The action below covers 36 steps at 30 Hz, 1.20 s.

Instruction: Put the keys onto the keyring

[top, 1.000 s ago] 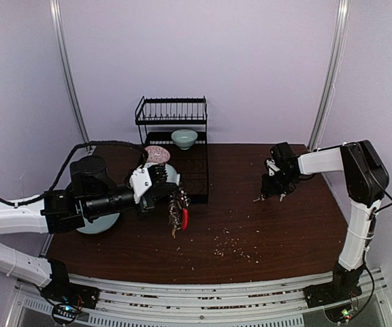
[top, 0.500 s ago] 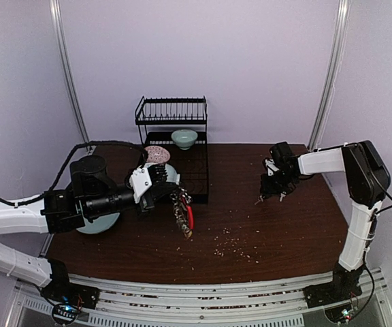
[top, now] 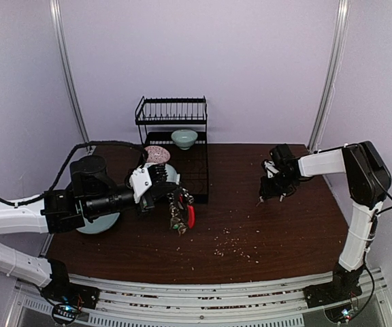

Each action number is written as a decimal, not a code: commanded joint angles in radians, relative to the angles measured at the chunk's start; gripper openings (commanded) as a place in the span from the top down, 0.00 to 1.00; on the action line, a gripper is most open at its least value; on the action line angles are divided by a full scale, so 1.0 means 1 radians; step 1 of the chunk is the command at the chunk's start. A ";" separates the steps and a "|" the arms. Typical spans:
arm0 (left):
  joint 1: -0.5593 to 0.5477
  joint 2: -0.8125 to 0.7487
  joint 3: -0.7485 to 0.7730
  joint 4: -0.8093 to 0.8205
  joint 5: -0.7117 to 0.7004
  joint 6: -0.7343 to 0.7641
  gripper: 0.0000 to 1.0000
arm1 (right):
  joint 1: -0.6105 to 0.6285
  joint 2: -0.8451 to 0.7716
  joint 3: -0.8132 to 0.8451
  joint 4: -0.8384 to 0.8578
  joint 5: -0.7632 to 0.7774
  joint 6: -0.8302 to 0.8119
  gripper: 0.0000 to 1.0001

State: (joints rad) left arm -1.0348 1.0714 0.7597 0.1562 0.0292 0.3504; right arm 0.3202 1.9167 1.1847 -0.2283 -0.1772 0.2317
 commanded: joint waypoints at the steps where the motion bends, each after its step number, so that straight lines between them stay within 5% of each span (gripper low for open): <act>1: 0.005 -0.008 0.006 0.075 -0.004 0.014 1.00 | 0.005 -0.039 -0.026 -0.001 -0.009 0.012 0.78; 14: 0.005 -0.011 0.006 0.074 -0.005 0.016 1.00 | 0.005 -0.035 -0.057 0.025 -0.022 0.020 0.89; 18: 0.005 -0.013 0.005 0.074 -0.006 0.018 1.00 | 0.005 -0.042 -0.068 0.035 -0.033 0.014 0.99; 25: 0.005 -0.006 0.015 0.063 -0.016 0.019 1.00 | 0.017 -0.126 -0.063 0.031 -0.121 -0.025 1.00; 36: -0.012 0.080 0.092 -0.042 -0.015 0.038 1.00 | 0.332 -0.505 -0.048 -0.153 -0.088 -0.224 1.00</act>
State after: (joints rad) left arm -1.0348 1.1301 0.7799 0.1169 0.0139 0.3687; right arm 0.5228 1.5368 1.1309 -0.2886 -0.2630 0.0978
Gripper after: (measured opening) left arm 0.007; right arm 0.005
